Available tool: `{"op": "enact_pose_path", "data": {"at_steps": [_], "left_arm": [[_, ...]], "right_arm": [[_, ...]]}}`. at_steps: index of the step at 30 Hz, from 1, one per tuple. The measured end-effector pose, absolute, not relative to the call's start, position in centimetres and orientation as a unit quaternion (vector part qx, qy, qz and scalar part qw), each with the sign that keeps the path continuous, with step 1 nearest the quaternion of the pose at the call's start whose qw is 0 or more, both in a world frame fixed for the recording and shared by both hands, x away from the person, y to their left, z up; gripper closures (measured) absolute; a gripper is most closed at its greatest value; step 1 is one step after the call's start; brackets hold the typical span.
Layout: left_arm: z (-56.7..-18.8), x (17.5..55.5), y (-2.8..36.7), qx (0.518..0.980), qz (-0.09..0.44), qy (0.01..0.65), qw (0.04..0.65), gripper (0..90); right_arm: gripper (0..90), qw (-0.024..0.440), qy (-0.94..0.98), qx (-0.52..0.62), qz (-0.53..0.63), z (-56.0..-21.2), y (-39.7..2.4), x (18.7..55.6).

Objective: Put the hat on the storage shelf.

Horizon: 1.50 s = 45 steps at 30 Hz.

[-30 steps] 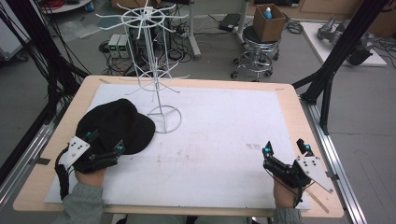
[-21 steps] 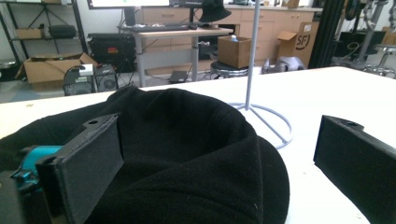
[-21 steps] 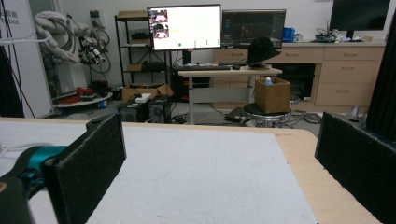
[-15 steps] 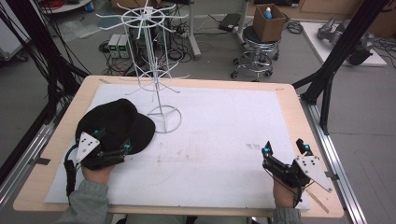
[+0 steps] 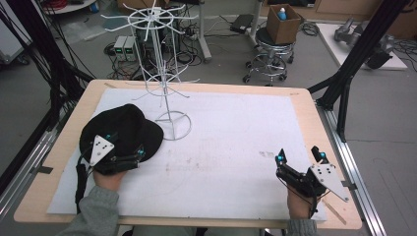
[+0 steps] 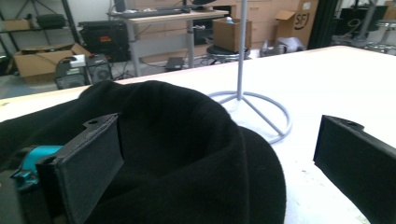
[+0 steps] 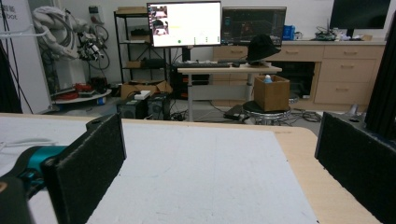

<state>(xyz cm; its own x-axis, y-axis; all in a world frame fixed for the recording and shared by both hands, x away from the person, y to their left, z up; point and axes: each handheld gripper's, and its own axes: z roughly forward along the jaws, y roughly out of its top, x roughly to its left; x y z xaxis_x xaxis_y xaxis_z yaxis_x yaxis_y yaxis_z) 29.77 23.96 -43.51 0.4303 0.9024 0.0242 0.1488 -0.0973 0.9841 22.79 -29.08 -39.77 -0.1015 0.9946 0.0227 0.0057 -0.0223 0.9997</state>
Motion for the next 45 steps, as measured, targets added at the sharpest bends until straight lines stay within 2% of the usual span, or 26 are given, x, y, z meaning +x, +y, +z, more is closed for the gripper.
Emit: {"op": "enact_pose_path", "data": {"at_steps": [9, 11, 13, 26, 32, 45], "left_arm": [[-43.8, 30.5, 23.4, 0.67, 0.369, 0.381, 0.52, 3.5], [-43.9, 30.5, 23.4, 0.675, 0.37, 0.378, 0.514, 9.2], [-44.0, 30.6, 23.3, 0.679, 0.372, 0.377, 0.509, 9.4], [-44.0, 31.7, 22.5, 0.703, 0.338, 0.414, 0.47, 9.7], [-44.4, 32.2, 22.1, 0.721, 0.335, 0.415, 0.443, 13.9], [-44.5, 32.5, 22.3, 0.708, 0.333, 0.441, 0.439, 28.0]], "right_arm": [[0.9, 0.468, 0.524, 0.479, 0.526, -39.9, -29.0, 23.0], [0.9, 0.469, 0.525, 0.477, 0.526, -39.9, -29.0, 23.0], [0.9, 0.467, 0.524, 0.479, 0.527, -39.9, -28.9, 23.0], [0.9, 0.463, 0.526, 0.48, 0.528, -39.9, -29.0, 23.1], [0.9, 0.462, 0.526, 0.479, 0.529, -39.9, -28.9, 23.2], [0.9, 0.459, 0.528, 0.479, 0.53, -40.0, -28.8, 23.3]]}}
